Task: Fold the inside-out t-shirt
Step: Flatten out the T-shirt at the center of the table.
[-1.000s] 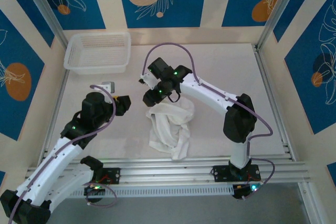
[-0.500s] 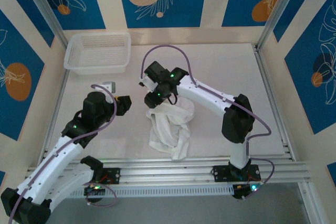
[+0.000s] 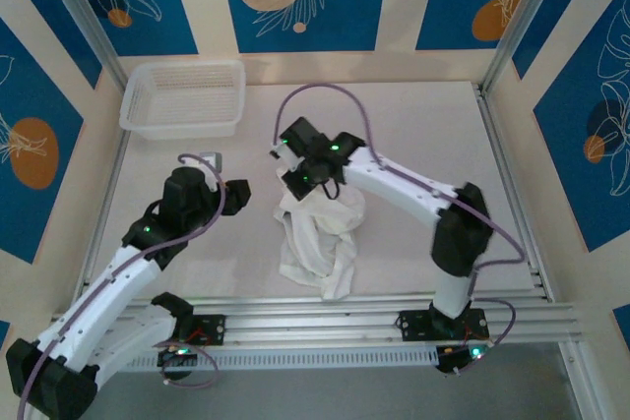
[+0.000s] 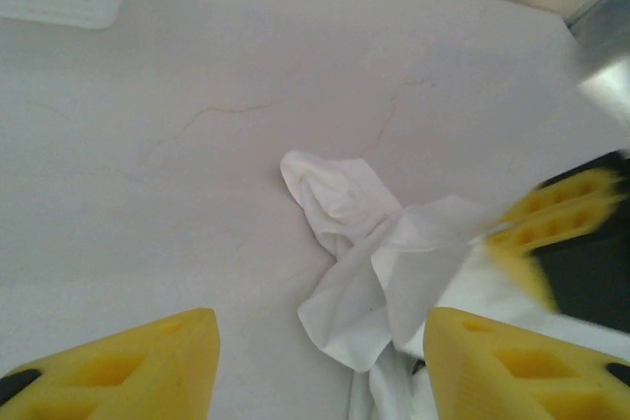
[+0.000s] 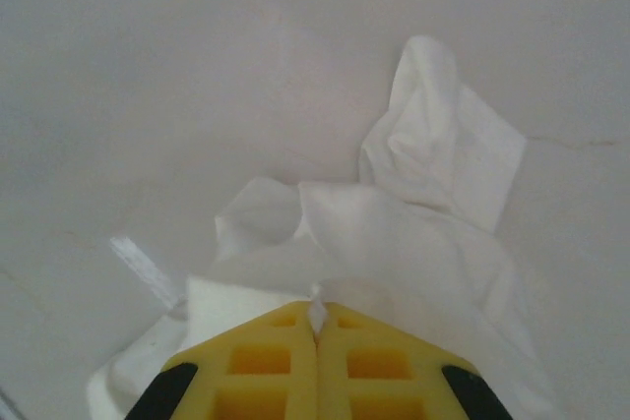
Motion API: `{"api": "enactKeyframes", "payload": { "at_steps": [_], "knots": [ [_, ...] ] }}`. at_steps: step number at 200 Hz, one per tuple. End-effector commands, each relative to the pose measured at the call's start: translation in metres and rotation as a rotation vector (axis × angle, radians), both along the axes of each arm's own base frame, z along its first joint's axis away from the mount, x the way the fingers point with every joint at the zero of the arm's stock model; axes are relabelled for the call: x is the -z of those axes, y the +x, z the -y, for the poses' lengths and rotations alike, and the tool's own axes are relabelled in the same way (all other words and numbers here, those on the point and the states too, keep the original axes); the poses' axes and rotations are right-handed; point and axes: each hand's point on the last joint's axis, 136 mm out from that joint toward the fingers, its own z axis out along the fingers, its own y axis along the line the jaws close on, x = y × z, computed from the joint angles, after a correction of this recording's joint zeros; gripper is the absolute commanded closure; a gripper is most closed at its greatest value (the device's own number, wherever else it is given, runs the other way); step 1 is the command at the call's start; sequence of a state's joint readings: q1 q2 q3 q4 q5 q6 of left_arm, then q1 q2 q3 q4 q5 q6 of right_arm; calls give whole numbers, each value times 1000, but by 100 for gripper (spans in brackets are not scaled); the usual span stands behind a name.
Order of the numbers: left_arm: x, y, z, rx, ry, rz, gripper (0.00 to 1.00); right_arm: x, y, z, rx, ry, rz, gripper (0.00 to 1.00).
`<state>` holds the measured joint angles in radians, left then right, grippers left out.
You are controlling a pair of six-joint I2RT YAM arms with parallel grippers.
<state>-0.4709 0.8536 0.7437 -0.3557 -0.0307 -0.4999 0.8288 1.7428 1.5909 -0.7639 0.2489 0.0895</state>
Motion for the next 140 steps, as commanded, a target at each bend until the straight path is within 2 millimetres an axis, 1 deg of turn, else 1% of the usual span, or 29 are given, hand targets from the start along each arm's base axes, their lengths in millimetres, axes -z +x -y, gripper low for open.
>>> {"api": "enactKeyframes", "payload": {
  "at_steps": [1,14,22,33,45,63,78,104,123,140],
  "knots": [
    [-5,4,13,46,-22,-57,42,-116,13,37,171,371,179,100],
    [6,8,19,62,-18,-119,42,-163,13,75,286,595,271,100],
    [13,10,25,78,-25,-151,42,-185,12,101,370,706,329,100],
    [21,12,35,114,-47,-191,42,-204,8,131,464,793,388,100],
    [30,11,49,167,-89,-236,42,-218,0,150,505,819,428,100],
    [46,1,71,254,-171,-333,41,-229,-8,163,528,826,451,100],
    [63,-15,84,299,-208,-420,41,-233,-11,170,549,827,451,100],
    [90,-48,96,349,-150,-532,39,-235,-9,176,577,826,455,100],
    [115,-72,100,359,-86,-630,37,-236,-7,179,584,831,461,100],
    [137,-97,110,396,-56,-723,35,-237,-5,180,591,832,459,100]
  ]
}}
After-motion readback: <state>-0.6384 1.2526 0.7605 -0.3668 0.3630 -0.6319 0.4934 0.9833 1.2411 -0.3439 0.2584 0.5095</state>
